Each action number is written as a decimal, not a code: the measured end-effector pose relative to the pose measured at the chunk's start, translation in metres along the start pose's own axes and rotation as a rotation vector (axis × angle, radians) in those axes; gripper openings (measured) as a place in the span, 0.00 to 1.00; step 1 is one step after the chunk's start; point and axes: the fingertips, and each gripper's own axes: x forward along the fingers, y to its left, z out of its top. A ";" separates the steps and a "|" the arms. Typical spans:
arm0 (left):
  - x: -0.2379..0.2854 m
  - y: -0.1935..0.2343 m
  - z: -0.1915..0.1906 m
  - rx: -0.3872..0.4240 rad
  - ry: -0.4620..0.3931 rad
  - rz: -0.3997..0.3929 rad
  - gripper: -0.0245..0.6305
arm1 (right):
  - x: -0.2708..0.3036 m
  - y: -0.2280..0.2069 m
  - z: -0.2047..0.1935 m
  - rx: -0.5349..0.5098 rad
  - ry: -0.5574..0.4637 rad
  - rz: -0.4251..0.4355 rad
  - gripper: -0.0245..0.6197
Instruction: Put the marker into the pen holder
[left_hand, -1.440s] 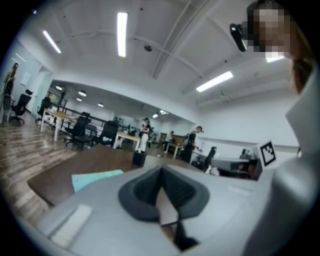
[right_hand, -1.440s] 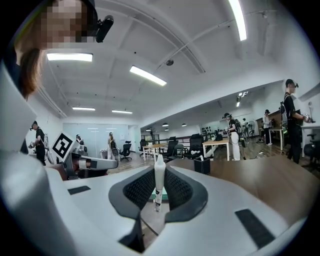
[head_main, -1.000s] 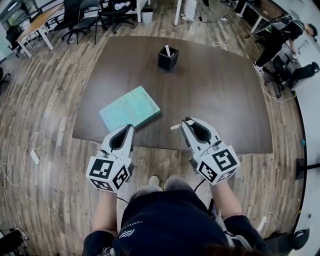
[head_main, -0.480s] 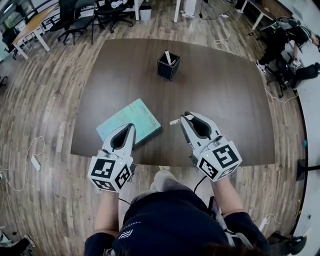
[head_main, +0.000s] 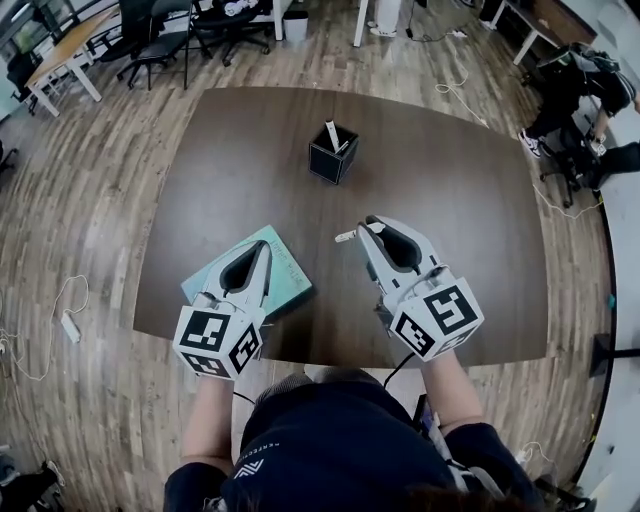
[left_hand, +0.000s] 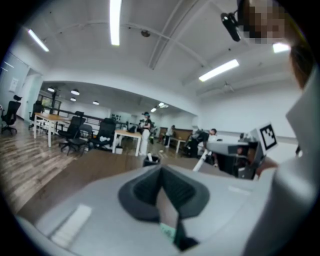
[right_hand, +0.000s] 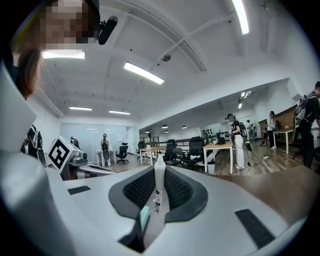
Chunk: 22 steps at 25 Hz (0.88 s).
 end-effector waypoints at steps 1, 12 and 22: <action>0.006 0.000 0.002 0.002 0.001 0.002 0.05 | 0.002 -0.005 0.002 0.002 -0.003 0.001 0.12; 0.050 0.015 0.004 0.018 0.037 -0.035 0.05 | 0.042 -0.027 0.000 0.031 -0.016 -0.020 0.12; 0.095 0.038 0.008 0.033 0.056 -0.107 0.05 | 0.079 -0.055 0.007 0.042 -0.054 -0.113 0.12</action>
